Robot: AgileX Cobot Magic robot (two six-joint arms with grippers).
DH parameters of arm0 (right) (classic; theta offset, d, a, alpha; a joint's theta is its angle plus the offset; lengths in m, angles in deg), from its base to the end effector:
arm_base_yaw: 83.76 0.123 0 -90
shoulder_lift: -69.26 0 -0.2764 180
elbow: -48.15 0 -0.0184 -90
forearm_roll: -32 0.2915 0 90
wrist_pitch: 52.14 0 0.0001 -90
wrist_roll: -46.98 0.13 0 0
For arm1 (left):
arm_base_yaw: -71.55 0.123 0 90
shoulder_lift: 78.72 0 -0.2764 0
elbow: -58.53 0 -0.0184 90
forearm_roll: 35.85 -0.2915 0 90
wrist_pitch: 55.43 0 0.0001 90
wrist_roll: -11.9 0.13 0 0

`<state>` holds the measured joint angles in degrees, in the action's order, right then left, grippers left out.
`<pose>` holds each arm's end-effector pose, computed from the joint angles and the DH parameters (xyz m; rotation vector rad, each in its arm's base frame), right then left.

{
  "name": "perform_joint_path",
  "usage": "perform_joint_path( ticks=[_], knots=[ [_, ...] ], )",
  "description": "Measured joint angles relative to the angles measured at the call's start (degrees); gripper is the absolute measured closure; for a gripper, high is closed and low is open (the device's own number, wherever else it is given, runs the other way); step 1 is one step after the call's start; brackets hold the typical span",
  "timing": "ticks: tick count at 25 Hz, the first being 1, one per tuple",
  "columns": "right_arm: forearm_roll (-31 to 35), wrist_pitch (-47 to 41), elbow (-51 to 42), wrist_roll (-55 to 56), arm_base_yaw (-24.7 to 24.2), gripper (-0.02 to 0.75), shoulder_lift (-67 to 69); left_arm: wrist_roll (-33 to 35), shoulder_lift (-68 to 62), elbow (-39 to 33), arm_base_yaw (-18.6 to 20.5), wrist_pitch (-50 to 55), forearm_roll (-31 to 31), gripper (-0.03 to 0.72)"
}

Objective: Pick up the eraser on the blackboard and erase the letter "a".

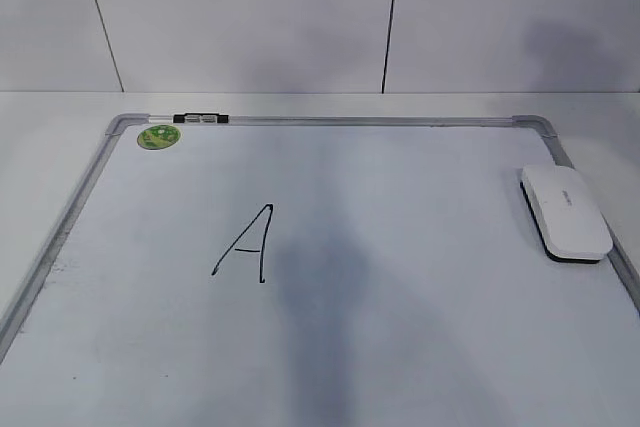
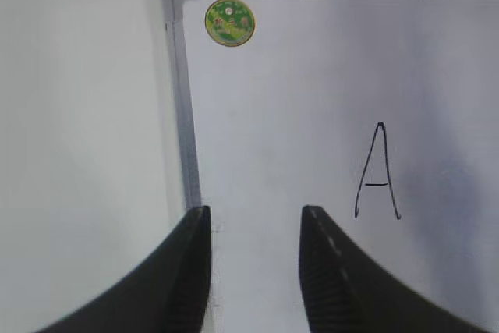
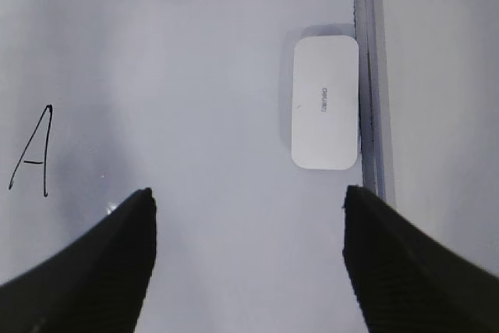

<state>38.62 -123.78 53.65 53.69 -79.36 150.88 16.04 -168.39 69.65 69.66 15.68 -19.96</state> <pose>0.3054 0.0378 0.3750 0.0582 2.5836 0.2270 0.3438 -0.0450 0.3677 0.1118 2.5845 -0.3594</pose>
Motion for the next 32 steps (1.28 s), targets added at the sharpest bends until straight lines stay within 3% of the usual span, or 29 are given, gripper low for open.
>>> perform_joint_path(
  ticks=[5, 14, 21, 26, 32],
  knots=[
    [0.0, -0.2, -6.5, -0.1, 0.0, 0.145, -8.4, 0.0, 6.6, 0.0, -3.0, 0.2, -1.4, 0.401],
    [0.1, -0.4, -11.8, -0.1, 0.0, 0.145, -21.6, 0.0, 19.7, 0.0, -3.6, 1.3, -1.5, 0.401],
    [1.3, -0.7, -15.2, -0.1, 0.0, 0.145, -30.5, 0.0, 28.2, -0.8, -6.6, 1.8, -0.4, 0.402],
    [2.4, -0.9, -19.0, -0.1, 0.1, 0.145, -35.5, 0.0, 35.8, -7.1, -6.8, 1.8, -0.1, 0.418],
    [1.6, -1.0, -25.1, -0.2, 2.3, 0.145, -41.1, 0.0, 44.6, -19.8, -7.9, 2.1, -0.1, 0.420]
  ],
)
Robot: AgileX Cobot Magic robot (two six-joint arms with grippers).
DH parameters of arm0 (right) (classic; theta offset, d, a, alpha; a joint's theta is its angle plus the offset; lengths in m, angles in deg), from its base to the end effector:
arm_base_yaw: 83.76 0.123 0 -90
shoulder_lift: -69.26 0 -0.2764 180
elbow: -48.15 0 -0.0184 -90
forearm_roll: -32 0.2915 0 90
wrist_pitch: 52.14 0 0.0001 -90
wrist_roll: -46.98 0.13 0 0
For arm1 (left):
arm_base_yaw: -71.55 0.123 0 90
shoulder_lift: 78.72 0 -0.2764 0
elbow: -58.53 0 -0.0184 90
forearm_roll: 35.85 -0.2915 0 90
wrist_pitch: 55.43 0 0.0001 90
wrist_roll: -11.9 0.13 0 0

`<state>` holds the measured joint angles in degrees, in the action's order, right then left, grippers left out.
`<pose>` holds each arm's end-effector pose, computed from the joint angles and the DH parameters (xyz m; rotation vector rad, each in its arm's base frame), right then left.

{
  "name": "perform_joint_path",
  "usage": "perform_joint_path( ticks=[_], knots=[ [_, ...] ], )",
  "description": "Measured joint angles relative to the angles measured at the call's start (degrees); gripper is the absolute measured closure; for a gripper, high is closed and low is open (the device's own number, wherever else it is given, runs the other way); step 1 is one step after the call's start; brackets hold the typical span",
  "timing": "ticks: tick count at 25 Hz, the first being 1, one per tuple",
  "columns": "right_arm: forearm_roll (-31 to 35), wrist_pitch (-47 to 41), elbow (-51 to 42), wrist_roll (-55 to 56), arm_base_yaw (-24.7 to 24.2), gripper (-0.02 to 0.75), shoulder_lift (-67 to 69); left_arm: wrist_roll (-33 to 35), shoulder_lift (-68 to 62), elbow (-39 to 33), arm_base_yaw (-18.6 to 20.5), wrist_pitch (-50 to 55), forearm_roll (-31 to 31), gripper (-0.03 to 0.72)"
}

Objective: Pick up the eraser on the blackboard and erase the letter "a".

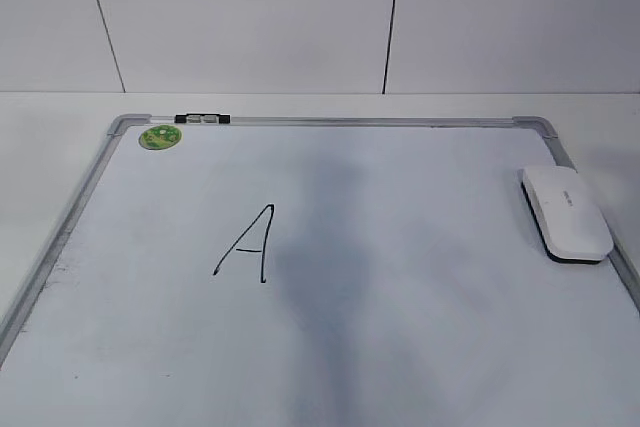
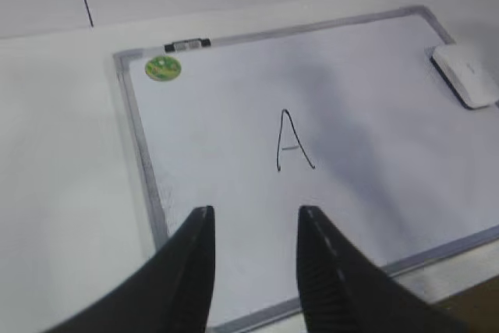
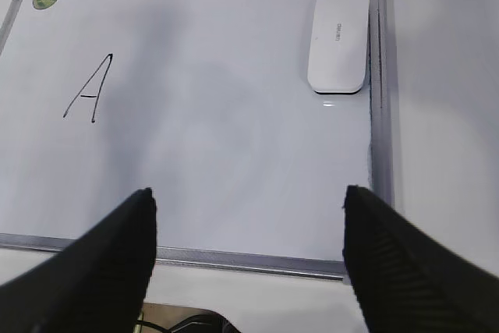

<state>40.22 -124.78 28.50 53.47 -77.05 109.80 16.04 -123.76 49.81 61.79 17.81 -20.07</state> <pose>0.1254 0.0326 0.3762 -0.0242 2.3252 0.2967 0.1223 -0.0554 0.4312 0.3244 2.1837 -0.3904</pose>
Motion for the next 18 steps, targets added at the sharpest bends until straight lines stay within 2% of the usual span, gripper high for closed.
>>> perform_joint_path(
  ticks=[5, 18],
  knots=[
    [-2.4, -0.1, -2.4, -0.1, 0.5, 0.145, -5.3, 0.4, 6.9, -8.5, -1.8, 0.1, 0.0, 0.420],
    [-3.8, -0.2, -13.5, -0.1, 0.5, 0.145, -15.6, 1.0, 18.3, -23.0, -2.0, 0.1, 0.0, 0.445]
  ],
)
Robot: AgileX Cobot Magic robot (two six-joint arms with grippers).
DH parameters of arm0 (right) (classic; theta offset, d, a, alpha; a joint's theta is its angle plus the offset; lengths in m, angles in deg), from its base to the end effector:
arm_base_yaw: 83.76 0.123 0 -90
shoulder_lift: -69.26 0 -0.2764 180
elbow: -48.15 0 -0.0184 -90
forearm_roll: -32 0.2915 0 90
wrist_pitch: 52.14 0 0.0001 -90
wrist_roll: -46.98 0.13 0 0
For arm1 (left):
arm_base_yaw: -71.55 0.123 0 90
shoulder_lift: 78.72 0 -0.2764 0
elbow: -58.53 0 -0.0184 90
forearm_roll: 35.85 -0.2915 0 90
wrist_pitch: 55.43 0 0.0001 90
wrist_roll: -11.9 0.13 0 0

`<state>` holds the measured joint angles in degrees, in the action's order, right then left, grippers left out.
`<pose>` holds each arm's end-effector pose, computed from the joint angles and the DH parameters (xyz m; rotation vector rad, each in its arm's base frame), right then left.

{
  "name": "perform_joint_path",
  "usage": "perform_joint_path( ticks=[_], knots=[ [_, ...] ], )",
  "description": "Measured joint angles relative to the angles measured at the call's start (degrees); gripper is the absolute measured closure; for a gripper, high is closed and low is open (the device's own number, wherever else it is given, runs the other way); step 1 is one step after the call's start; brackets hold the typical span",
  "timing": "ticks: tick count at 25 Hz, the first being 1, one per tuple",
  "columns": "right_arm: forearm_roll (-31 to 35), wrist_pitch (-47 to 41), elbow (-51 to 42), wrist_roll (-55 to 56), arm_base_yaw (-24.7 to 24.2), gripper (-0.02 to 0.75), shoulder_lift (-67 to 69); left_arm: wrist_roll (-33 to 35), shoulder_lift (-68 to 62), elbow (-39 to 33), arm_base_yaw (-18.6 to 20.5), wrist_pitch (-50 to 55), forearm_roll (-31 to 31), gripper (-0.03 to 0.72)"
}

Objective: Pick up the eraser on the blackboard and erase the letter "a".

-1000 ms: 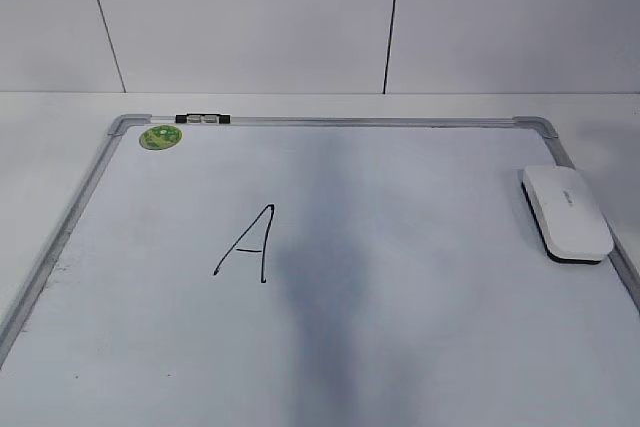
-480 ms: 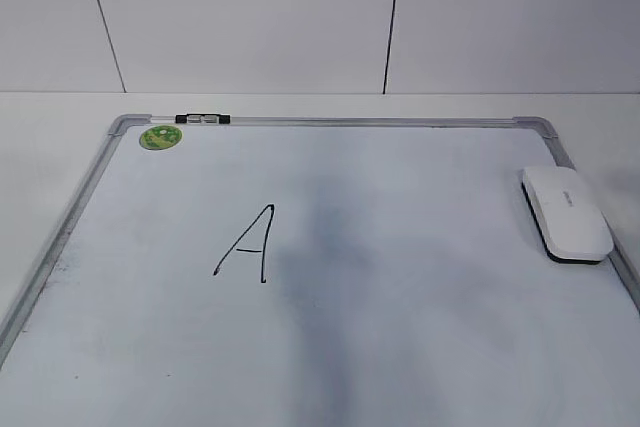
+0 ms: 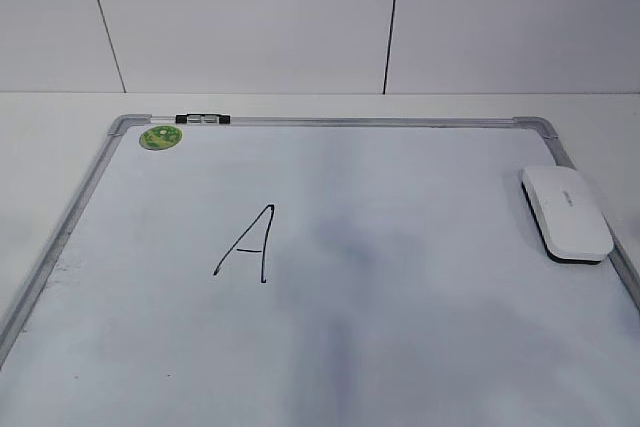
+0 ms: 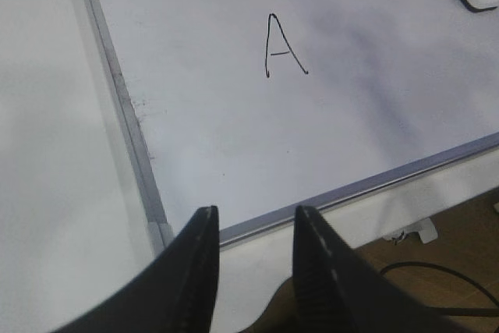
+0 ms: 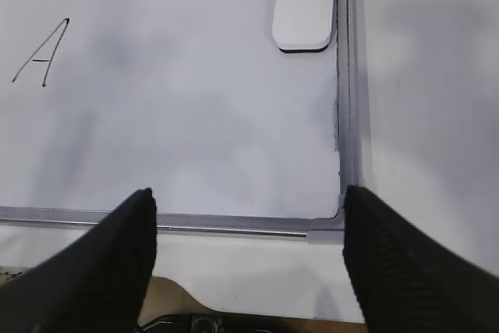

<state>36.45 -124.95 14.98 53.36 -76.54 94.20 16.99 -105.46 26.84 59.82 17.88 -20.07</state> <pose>0.0832 0.0203 0.3243 -0.0293 2.2913 0.2203 0.0777 -0.0507 0.3330 0.3796 2.2595 -0.4038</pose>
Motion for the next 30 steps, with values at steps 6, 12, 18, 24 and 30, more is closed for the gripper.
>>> perform_joint_path(
  ticks=[6, 12, 18, 24, 30],
  knots=[
    [-1.2, -0.1, -6.0, -0.3, 0.0, 0.145, -5.4, 0.9, 2.9, -5.5, 0.0, -0.6, 0.0, 0.452],
    [-2.7, -0.1, -9.6, -2.0, 0.0, 0.145, -9.7, 1.2, 4.2, -7.7, 0.0, -4.3, -1.8, 0.452],
    [-4.9, 0.0, -12.6, -2.5, 0.0, 0.145, -10.4, 1.2, 4.2, -11.2, 0.0, -6.9, -3.2, 0.452],
    [-8.0, 4.1, -13.7, -2.5, 0.0, 0.145, -10.5, 1.2, 4.2, -14.7, 0.0, -9.4, -4.1, 0.452],
    [-9.7, 6.5, -15.1, -2.6, 0.0, 0.145, -10.5, 1.2, 4.2, -15.4, 0.0, -10.6, -6.0, 0.453]
  ],
)
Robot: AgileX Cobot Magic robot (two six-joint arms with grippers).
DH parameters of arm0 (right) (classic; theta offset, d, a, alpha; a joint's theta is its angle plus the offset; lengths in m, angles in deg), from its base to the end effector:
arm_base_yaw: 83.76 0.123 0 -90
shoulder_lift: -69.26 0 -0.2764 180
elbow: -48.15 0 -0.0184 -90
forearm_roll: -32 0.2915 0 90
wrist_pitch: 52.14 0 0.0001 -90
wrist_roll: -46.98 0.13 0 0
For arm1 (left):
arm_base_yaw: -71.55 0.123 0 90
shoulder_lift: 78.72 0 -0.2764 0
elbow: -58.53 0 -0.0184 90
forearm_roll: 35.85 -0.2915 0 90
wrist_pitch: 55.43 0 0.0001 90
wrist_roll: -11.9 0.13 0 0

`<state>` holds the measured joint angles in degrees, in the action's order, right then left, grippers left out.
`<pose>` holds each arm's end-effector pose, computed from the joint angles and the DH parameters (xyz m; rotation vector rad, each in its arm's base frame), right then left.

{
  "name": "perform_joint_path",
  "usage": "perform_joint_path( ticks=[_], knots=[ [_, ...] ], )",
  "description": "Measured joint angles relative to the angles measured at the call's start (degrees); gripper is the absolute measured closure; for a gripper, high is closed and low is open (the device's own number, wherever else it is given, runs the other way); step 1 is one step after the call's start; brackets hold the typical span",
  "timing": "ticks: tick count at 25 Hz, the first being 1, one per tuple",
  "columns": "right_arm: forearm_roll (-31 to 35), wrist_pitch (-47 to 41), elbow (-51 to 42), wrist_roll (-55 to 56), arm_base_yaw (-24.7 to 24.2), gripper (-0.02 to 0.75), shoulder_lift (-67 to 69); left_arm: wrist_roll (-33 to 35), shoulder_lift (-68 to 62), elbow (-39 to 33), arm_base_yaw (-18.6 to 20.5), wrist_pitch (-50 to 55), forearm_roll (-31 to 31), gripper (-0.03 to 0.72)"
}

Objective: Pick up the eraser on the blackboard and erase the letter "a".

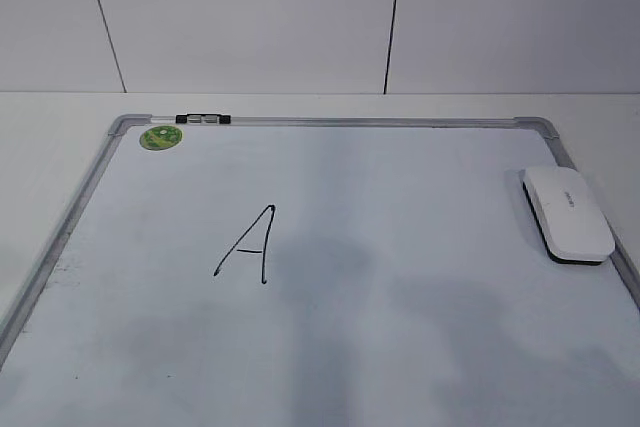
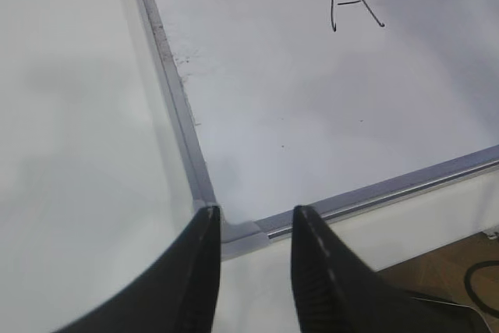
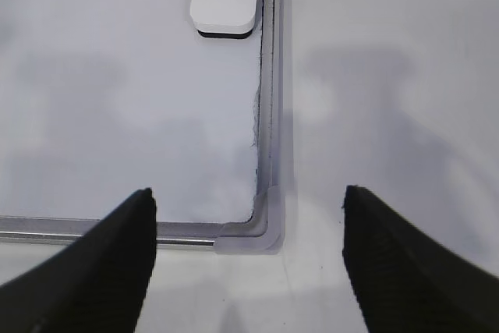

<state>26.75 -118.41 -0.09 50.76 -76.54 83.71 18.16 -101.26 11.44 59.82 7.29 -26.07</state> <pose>0.0844 -0.0003 0.2607 -0.0639 2.2455 -0.0108 0.1008 -0.0410 0.2616 0.3480 2.2816 -0.2638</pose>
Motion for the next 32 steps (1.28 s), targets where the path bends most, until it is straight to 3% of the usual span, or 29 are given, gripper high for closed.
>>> perform_joint_path(
  ticks=[8, 32],
  knots=[
    [-0.9, 0.5, 0.0, 0.0, 0.0, 0.145, 0.0, 0.0, 0.0, 0.0, 0.0, 0.0, -5.4, 0.453],
    [-5.1, 0.6, 0.0, -0.1, 0.0, 0.145, 0.0, 0.0, 0.0, -0.1, 0.0, 0.0, -5.7, 0.454]
  ],
)
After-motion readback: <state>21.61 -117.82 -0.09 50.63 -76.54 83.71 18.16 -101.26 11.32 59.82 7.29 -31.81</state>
